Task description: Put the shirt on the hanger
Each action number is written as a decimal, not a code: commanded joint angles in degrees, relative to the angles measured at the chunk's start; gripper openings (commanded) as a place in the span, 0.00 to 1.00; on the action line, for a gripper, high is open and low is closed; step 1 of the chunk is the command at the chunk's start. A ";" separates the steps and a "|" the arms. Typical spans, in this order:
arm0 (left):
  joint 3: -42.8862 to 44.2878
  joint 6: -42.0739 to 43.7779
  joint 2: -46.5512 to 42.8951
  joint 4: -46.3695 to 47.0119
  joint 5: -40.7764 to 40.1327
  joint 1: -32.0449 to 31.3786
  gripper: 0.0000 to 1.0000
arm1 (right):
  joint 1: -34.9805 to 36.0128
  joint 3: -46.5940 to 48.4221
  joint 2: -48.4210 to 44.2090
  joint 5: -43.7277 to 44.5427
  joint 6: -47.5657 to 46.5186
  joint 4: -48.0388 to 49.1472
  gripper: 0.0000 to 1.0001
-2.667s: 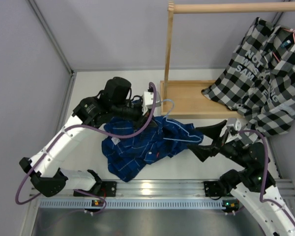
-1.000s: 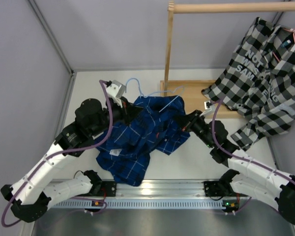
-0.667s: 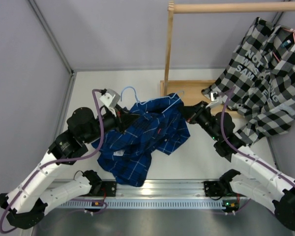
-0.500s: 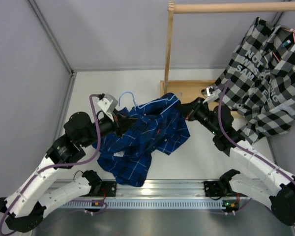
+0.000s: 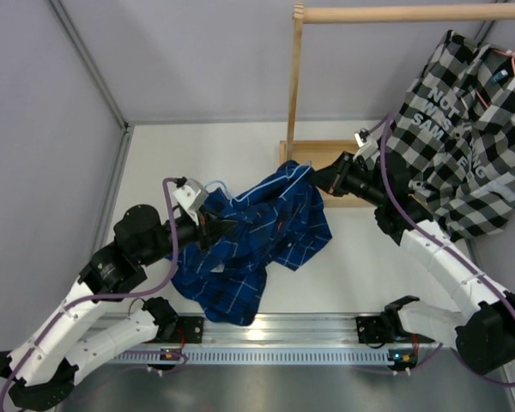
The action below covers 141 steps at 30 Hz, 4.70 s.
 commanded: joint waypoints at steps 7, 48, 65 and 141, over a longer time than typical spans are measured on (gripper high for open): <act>-1.23 2.46 -0.47 -7.09 2.00 -0.02 0.00 | -4.95 14.72 6.37 2.79 -8.26 -10.53 0.00; 8.77 -10.10 15.42 -3.06 -22.25 -6.09 0.00 | 15.08 6.06 -9.25 17.44 -15.50 -8.73 0.00; 24.17 -13.09 26.51 8.45 9.54 7.44 0.00 | 23.97 -12.06 -10.74 5.87 -5.54 6.62 0.15; -8.62 -3.77 16.48 29.82 -21.46 -2.57 0.10 | 23.88 26.97 -24.82 3.75 -36.74 -32.00 0.00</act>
